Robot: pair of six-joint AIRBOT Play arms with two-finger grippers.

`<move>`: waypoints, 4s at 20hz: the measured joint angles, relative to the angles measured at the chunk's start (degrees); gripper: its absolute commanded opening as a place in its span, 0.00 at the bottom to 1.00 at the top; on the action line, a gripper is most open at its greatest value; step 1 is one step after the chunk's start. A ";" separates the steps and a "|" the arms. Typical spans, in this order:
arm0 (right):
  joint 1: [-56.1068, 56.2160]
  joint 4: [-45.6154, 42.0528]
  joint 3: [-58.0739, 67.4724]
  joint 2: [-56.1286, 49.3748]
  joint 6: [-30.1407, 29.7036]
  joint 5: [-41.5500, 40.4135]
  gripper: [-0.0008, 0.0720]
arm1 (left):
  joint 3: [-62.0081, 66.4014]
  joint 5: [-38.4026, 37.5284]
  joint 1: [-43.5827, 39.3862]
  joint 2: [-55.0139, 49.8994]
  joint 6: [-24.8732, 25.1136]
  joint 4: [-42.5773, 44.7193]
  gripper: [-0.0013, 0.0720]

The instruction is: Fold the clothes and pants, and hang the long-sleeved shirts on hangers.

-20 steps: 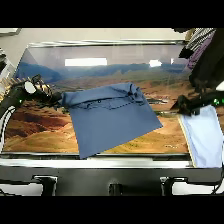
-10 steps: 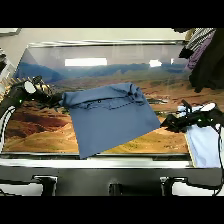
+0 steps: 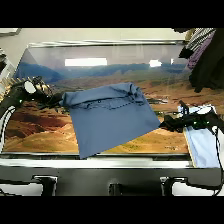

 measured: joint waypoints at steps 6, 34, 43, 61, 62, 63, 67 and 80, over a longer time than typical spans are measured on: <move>0.00 6.10 4.26 2.19 -0.35 -0.83 0.05 | 0.00 -1.97 0.33 0.44 0.22 0.00 0.04; -2.43 -2.32 35.95 -7.74 16.94 18.16 0.77 | -0.07 -13.03 -6.10 -1.36 -1.36 -1.51 0.04; 10.78 3.39 -16.17 23.37 18.82 3.65 0.77 | -0.07 -13.20 -6.10 -1.36 -1.36 -1.51 0.04; 38.29 6.49 -29.00 26.84 36.41 -26.77 0.72 | -0.07 -14.53 -6.01 -1.36 -0.37 -1.49 0.04; 38.53 5.66 -29.00 26.71 38.01 -27.45 0.72 | -0.07 -14.53 -5.97 -1.36 -0.22 -1.46 0.04; 38.71 4.74 -29.00 26.62 39.52 -28.09 0.72 | -0.07 -14.58 -5.95 -1.36 -0.15 -1.46 0.04; 39.01 0.70 -28.87 27.93 42.93 -29.99 0.72 | -0.07 -14.69 -5.88 -1.36 0.17 -1.46 0.04; 39.10 -0.33 -28.41 31.28 48.33 -33.46 0.05 | -0.07 -14.45 -5.88 -1.36 0.24 -1.46 0.04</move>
